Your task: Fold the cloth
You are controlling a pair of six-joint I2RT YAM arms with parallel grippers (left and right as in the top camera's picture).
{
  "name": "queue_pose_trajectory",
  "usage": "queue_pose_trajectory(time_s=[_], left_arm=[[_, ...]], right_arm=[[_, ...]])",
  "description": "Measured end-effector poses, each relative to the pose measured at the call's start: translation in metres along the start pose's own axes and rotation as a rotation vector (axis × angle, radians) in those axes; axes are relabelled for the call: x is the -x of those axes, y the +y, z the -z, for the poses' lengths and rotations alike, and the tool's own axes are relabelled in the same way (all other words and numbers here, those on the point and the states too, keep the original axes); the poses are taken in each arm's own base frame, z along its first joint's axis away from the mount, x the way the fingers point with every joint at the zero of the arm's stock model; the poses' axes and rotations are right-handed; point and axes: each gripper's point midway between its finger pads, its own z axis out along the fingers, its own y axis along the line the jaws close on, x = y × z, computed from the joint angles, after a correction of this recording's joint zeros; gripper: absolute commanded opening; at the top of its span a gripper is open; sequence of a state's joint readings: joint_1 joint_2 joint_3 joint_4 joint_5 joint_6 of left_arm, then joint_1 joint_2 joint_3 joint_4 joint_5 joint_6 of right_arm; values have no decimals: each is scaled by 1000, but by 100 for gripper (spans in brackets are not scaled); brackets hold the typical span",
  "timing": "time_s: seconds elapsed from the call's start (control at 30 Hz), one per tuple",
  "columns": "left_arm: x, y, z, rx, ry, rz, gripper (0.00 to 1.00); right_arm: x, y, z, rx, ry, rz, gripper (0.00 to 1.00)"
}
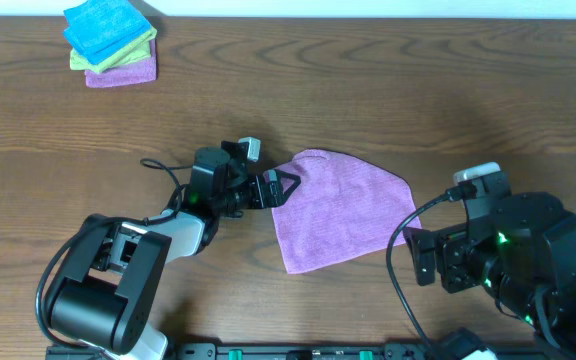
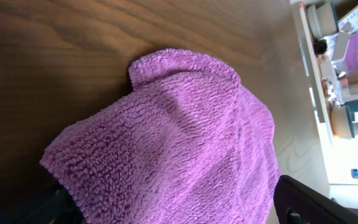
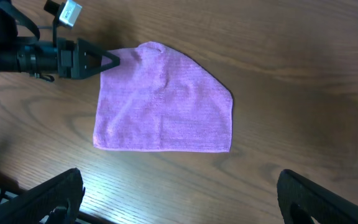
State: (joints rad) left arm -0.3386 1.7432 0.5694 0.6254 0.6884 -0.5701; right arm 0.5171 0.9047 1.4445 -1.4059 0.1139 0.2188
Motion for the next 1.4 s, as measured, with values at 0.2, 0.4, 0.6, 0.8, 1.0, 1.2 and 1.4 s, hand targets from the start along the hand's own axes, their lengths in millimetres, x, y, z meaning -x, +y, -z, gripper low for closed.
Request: queue_pose_trajectory(time_s=[0.2, 0.4, 0.6, 0.8, 1.0, 1.2, 1.4], left_arm=[[17, -3, -2, 17, -45, -18, 96], [43, -17, -7, 16, -108, -70, 95], [68, -44, -11, -30, -147, -150, 95], [75, -56, -13, -51, -140, -228, 95], [47, -37, -18, 19, -18, -245, 95], [24, -17, -16, 93, 75, -253, 96], [26, -4, -14, 161, 67, -263, 95]], right_arm=[[0, 0, 0, 0, 0, 3, 99], [0, 0, 0, 0, 0, 3, 99], [0, 0, 0, 0, 0, 3, 99], [0, 0, 0, 0, 0, 3, 99], [0, 0, 0, 0, -1, 3, 99], [1, 0, 0, 0, -3, 2, 99], [1, 0, 0, 1, -3, 2, 99]])
